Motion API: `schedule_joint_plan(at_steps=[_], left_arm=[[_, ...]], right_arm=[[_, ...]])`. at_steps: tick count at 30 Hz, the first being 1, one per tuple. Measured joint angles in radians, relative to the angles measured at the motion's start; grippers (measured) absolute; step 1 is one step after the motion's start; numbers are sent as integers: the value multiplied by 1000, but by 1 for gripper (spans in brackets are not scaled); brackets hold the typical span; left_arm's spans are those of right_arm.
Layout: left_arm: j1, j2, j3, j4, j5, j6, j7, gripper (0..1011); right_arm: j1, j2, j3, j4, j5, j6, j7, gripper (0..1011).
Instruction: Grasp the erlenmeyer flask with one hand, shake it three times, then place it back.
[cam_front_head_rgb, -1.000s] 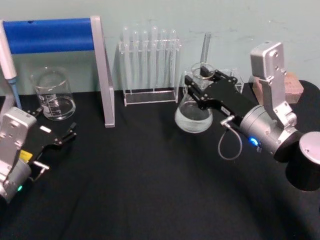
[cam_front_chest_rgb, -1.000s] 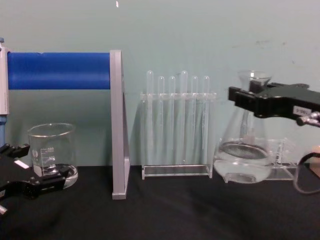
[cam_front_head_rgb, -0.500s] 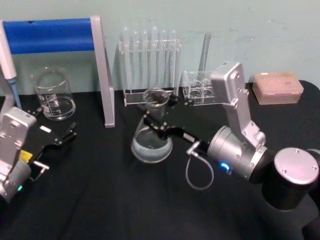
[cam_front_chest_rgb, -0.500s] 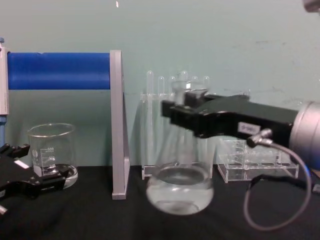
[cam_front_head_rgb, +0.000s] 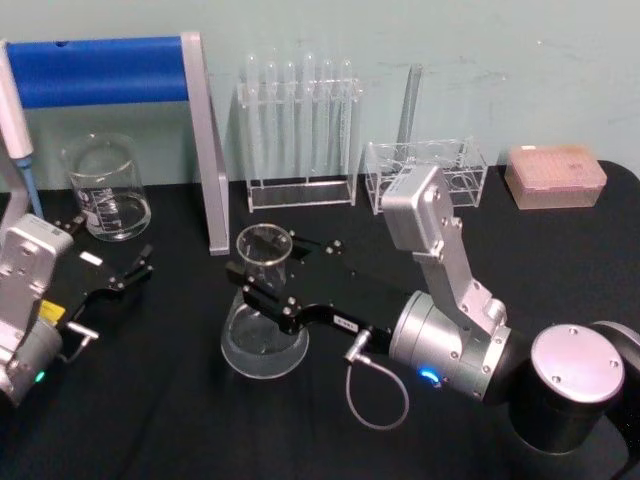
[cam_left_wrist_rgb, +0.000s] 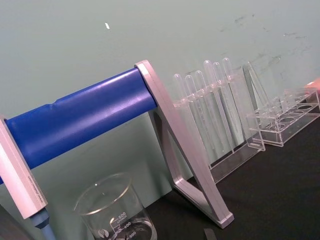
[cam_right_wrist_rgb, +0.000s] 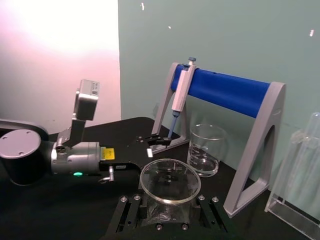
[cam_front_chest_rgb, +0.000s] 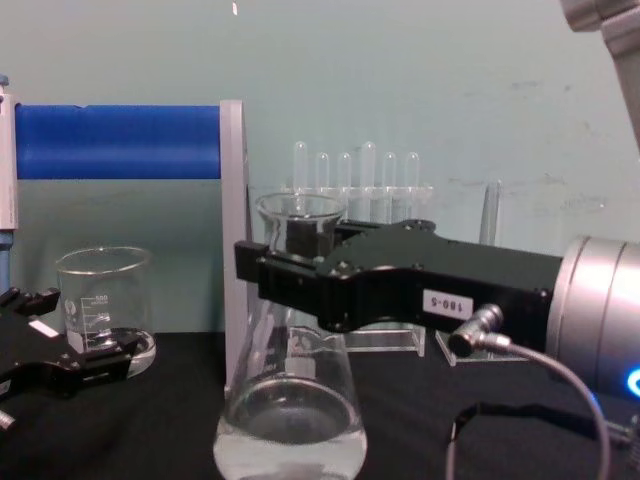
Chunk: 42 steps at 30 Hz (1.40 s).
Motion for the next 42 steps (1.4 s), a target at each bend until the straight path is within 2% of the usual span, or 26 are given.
schedule_joint_plan(at_steps=[7,13,19,33,42], left_arm=[[0,0,0,0,0,0,0,1001],[0,0,0,0,0,0,0,1001],[0,0,0,0,0,0,0,1001],[0,0,0,0,0,0,0,1001],[0,0,0,0,0,0,0,1001]], right_arm=[[1,5,-11,-2,5,-2,-5,450],[15,-2,7,22,4,-5,-35,450],[34,-11,53,57,2,-13,-79,450],[78,-29,187,152,-21,-29,-166,450],[92,-40,237,188,-36,-32,-189,450]])
